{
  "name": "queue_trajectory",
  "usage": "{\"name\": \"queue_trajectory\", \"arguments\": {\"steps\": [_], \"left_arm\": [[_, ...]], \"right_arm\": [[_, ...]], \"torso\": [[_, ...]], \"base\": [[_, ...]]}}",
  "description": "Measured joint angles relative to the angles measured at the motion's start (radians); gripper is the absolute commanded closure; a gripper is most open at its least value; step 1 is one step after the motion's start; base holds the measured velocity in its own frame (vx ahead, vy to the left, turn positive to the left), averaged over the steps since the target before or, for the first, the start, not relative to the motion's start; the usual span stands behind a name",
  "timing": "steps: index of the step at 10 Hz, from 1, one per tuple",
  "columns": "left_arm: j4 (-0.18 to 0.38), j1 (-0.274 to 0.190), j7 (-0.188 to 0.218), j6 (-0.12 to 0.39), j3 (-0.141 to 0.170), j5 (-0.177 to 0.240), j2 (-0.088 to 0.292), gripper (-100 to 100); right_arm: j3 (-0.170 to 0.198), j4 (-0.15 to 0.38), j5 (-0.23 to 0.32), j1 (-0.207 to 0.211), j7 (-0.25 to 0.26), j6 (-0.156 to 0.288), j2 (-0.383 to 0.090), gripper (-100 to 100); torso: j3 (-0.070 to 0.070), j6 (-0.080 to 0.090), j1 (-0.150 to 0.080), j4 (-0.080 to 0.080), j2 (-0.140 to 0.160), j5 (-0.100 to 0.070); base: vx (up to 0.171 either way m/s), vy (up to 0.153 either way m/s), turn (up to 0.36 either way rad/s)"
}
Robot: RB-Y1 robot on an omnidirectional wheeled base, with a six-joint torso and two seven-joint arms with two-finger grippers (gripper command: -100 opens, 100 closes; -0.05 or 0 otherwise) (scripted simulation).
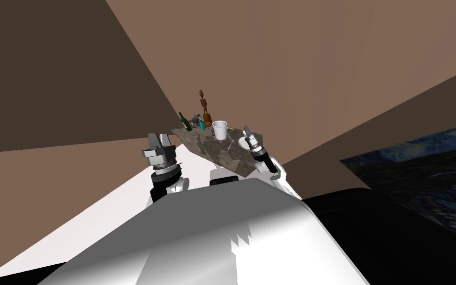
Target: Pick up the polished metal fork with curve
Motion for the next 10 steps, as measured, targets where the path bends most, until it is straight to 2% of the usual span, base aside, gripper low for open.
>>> {"name": "queue_trajectory", "arguments": {"steps": [6,8,10], "left_arm": [[0.0,0.0,0.0,0.0,0.0,0.0,0.0,0],[0.0,0.0,0.0,0.0,0.0,0.0,0.0,0],[0.0,0.0,0.0,0.0,0.0,0.0,0.0,0]], "right_arm": [[0.037,0.017,-0.05,-0.046,-0.007,0.106,-0.172,-100],[0.048,0.015,-0.07,-0.046,-0.009,0.143,-0.234,-100],[0.068,0.035,-0.091,-0.067,-0.012,0.181,-0.291,-100]], "torso": [[-0.001,0.0,0.0,0.0,-0.001,0.0],[0.0,0.0,0.0,0.0,-0.001,0.0],[-0.001,0.0,0.0,0.0,-0.001,0.0]], "base": [[0.038,0.069,0.005],[0.04,0.064,0.019],[0.045,0.065,0.026]]}}
